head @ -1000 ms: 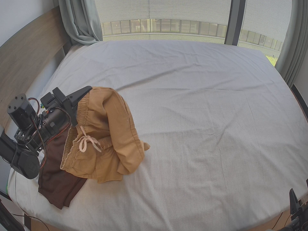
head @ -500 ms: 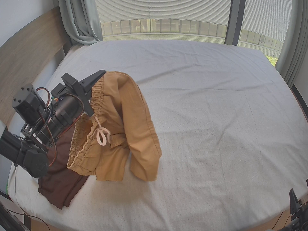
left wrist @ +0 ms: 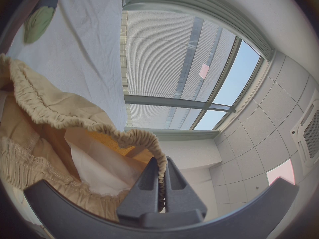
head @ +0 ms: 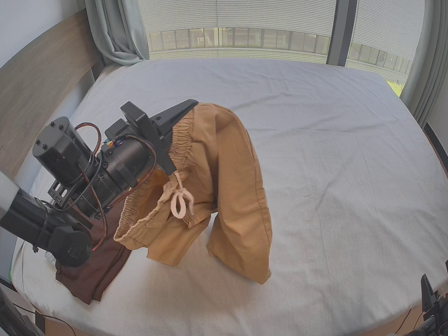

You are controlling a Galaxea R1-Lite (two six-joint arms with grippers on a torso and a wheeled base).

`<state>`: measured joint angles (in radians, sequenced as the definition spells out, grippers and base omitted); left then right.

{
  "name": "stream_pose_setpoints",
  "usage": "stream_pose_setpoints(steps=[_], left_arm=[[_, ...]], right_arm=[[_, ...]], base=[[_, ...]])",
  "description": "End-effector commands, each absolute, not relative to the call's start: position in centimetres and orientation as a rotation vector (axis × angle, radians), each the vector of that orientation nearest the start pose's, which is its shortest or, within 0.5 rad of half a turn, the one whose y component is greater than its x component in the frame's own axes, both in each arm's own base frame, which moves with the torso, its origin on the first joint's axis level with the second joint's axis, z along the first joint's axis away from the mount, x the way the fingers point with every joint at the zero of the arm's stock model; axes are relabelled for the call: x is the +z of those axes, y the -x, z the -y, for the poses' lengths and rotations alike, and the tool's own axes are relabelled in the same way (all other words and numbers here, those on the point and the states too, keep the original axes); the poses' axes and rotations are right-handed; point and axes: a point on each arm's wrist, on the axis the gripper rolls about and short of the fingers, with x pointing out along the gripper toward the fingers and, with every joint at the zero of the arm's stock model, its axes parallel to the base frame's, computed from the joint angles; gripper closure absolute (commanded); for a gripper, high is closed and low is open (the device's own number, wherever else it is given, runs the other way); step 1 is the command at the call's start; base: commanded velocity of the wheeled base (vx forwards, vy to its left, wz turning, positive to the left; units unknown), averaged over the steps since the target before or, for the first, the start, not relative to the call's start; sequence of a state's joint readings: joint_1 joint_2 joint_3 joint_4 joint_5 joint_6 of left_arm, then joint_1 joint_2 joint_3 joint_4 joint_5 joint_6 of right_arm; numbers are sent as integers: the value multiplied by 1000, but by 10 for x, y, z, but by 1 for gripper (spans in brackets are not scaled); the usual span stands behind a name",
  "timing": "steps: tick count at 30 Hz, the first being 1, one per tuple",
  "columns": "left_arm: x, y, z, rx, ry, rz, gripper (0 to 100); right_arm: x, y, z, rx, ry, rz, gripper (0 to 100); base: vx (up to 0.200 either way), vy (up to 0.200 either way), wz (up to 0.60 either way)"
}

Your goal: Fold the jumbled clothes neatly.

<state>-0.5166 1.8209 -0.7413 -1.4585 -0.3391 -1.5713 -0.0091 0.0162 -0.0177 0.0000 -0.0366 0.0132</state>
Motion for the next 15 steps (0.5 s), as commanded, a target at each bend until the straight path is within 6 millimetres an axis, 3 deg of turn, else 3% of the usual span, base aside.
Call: stream_pose_setpoints(steps=[1,10,15], left_arm=[[216,-265,183,-1039,1490,-393,100],[242,-256,221,-1139,1554,-502,100],[236,-266,244,-1151,1556,-562,100]], right_arm=[[75,23,1,-46,-14,0,0],[76,23,1,-44,-14,2,0],[76,23,1,-44,-14,2,0]], base=[[0,0,0],[0,0,0],[0,0,0]])
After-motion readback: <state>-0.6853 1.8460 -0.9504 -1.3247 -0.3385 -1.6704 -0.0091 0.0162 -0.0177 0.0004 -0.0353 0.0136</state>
